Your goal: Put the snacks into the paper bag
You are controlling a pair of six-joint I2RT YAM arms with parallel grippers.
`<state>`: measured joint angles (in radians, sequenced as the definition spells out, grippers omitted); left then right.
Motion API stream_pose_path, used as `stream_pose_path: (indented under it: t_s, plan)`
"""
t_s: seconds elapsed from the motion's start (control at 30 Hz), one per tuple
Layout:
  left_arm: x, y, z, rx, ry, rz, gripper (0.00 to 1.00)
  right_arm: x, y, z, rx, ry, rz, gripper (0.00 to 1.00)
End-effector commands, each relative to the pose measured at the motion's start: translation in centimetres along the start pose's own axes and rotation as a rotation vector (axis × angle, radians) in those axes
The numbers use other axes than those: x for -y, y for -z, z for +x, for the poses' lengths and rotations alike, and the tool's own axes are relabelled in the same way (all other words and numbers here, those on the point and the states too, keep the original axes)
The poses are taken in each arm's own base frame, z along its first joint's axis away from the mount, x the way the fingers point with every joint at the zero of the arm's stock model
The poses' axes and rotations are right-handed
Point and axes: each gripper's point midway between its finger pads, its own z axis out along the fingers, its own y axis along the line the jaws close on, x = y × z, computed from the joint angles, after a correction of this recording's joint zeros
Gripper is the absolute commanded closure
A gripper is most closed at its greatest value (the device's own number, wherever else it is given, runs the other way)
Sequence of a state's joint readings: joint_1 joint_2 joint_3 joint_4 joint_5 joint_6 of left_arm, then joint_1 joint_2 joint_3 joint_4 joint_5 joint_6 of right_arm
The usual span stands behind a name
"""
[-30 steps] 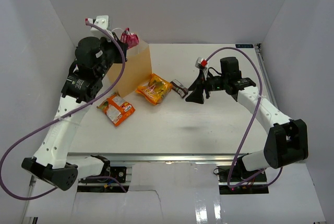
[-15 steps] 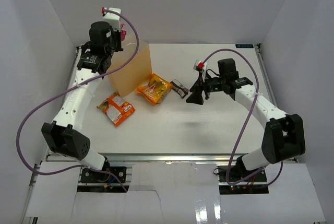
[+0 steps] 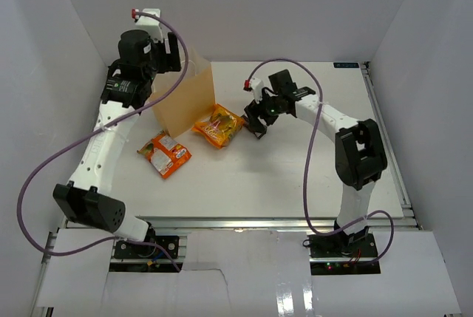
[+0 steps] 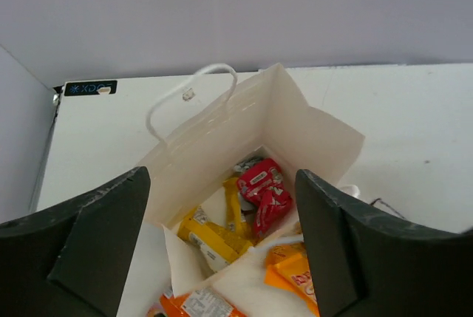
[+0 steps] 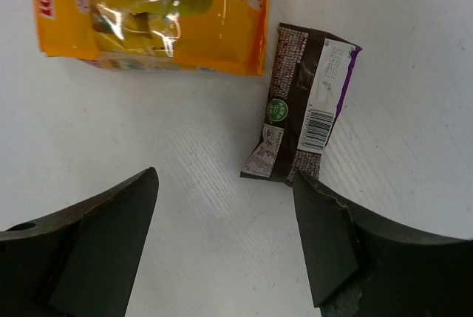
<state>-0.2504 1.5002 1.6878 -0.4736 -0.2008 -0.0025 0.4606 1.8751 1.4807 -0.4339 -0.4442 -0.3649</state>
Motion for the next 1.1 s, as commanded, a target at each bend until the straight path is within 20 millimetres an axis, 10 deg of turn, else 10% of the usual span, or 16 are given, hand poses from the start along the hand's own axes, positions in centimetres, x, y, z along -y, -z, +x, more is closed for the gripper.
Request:
stream_pose_path:
  t_s: [0.0,0.13,0.4,0.6,0.87,1.07]
  plan:
    - [-0.2,7.2,-6.5,0.171,0.151,0.061,0.08,2.1,-1.4,0.4,-0.101,0.008,0.145,0.20]
    - [0.7,12.6,-5.4,0.195,0.291,0.154,0.04,3.7,-4.2,1.4,-0.172,0.023,0.187,0.20]
    - [5.0,20.0,5.9,0.019,0.577,0.409,0.02,6.2,-5.2,4.0,-0.250,0.080,0.286,0.22]
    - [7.8,20.2,11.3,-0.077,0.827,0.533,0.02,5.5,-6.3,6.0,-0.277,0.059,0.245,0.36]
    - [11.7,18.2,15.9,-0.329,0.959,0.653,0.02,4.8,-5.1,7.7,-0.281,0.005,0.212,0.89]
    - [14.1,16.7,18.0,-0.419,1.023,0.643,0.02,2.8,-1.3,6.6,-0.167,-0.042,0.108,0.92]
